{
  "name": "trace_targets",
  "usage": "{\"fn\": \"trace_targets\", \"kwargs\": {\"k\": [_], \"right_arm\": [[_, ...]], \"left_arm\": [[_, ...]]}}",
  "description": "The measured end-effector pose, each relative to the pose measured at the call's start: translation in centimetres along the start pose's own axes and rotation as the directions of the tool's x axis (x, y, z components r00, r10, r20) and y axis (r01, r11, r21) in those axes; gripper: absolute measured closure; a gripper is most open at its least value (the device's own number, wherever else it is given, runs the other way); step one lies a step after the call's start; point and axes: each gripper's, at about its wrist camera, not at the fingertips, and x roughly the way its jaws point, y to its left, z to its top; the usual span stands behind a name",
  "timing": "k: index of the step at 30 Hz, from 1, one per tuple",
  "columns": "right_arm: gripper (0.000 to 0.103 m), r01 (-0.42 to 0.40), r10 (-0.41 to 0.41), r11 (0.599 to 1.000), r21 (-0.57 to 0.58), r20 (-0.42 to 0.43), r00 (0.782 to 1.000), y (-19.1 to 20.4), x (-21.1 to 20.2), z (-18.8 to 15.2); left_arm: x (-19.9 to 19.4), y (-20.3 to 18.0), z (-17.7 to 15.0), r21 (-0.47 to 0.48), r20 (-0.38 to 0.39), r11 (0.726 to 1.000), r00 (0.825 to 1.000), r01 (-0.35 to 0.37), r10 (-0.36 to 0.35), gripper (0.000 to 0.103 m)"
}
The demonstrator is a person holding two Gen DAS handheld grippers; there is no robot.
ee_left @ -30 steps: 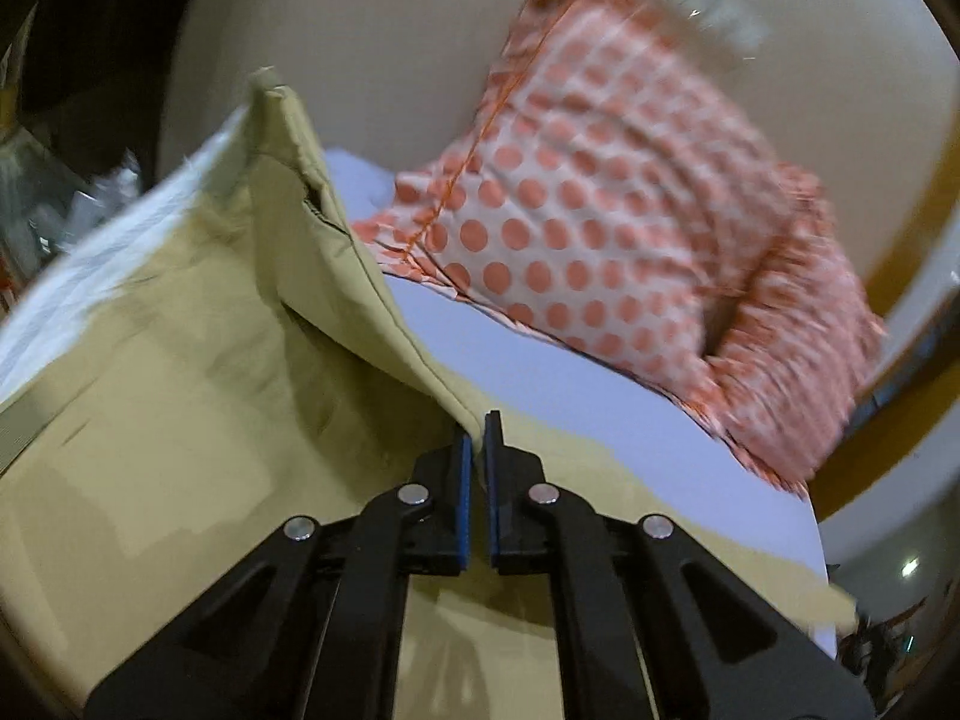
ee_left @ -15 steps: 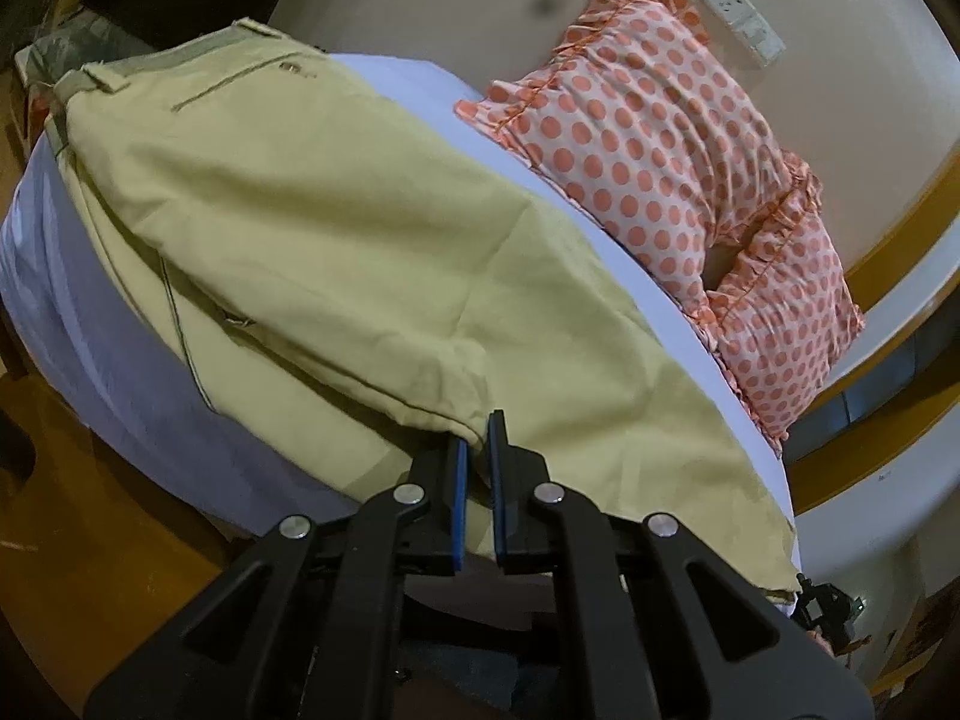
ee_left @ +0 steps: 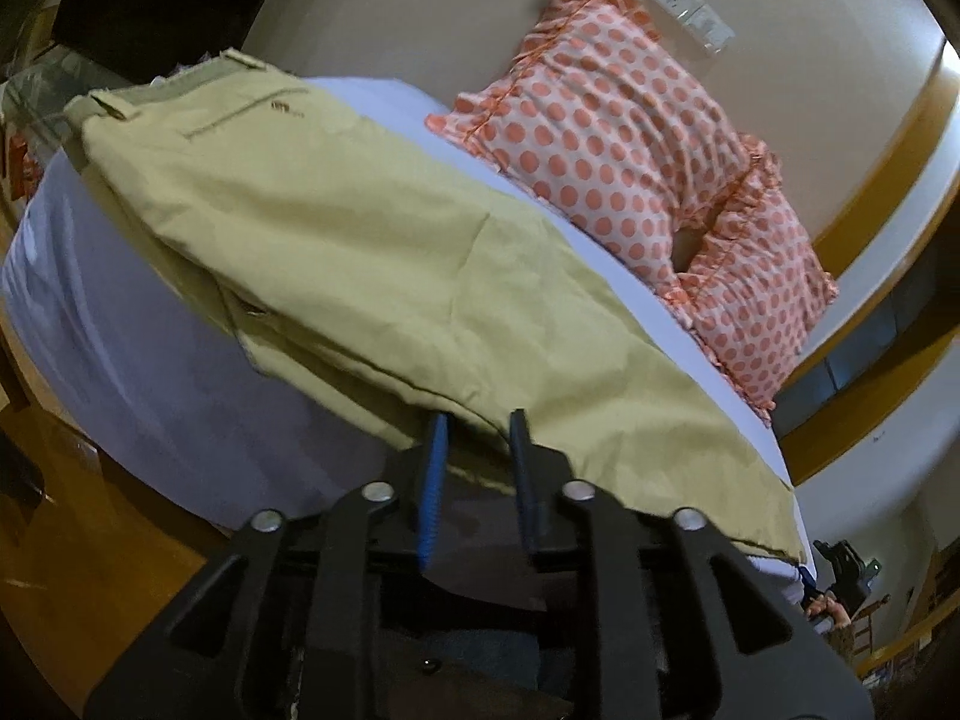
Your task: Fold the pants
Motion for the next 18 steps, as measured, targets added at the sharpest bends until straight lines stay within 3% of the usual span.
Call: {"fn": "trace_targets", "kwargs": {"k": [2, 5, 6, 7, 8, 10, 13, 16, 18], "right_arm": [[0.049, 0.005, -0.005, 1.0, -0.03, 0.001, 1.0, 0.4, 0.1, -0.3], [0.056, -0.032, 0.03, 0.997, -0.074, -0.024, 0.999, 1.1, 1.0, -1.1], [0.07, -0.042, 0.039, 0.995, -0.085, -0.035, 0.999, 1.4, 1.3, -1.4], [0.094, -0.064, 0.059, 0.993, -0.095, -0.06, 0.996, 1.6, 1.9, -1.7], [0.096, -0.091, 0.082, 0.991, -0.099, -0.089, 0.993, 1.6, 2.8, -1.9], [0.097, -0.123, 0.115, 0.982, -0.142, -0.064, 0.991, 2.5, 3.2, -1.9], [0.097, -0.236, 0.222, 0.94, -0.246, -0.082, 0.972, 7.1, 3.2, -2.6], [0.097, -0.406, 0.354, 0.831, -0.381, -0.201, 0.913, 14.7, 3.4, -6.0], [0.097, -0.545, 0.422, 0.726, -0.42, -0.353, 0.835, 19.7, 4.1, -10.5]], "left_arm": [[-0.5, 0.2, -0.2, 0.01, 0.011, 1.0, 1.0, -0.006, 0.006, 0.068], [-0.5, 0.7, -0.8, -0.001, 0.008, 1.0, 1.0, 0.015, -0.015, 0.064], [-0.4, 0.8, -0.9, -0.005, 0.006, 1.0, 1.0, 0.022, -0.022, 0.063], [-0.3, 0.9, -1.1, -0.009, 0.003, 1.0, 1.0, 0.029, -0.029, 0.061], [-0.2, 1.0, -1.2, -0.01, 0.002, 0.999, 0.999, 0.032, -0.032, 0.057], [-0.1, 1.2, -1.3, -0.007, 0.001, 0.999, 0.999, 0.034, -0.034, 0.052], [-0.3, 1.4, -1.2, 0.005, 0.013, 0.999, 0.999, 0.035, -0.035, 0.038], [-0.5, 1.5, -1.3, 0.009, 0.026, 0.999, 0.999, 0.035, -0.035, 0.029], [-0.5, 1.6, -1.3, 0.008, 0.024, 0.999, 0.999, 0.033, -0.034, 0.026]]}}
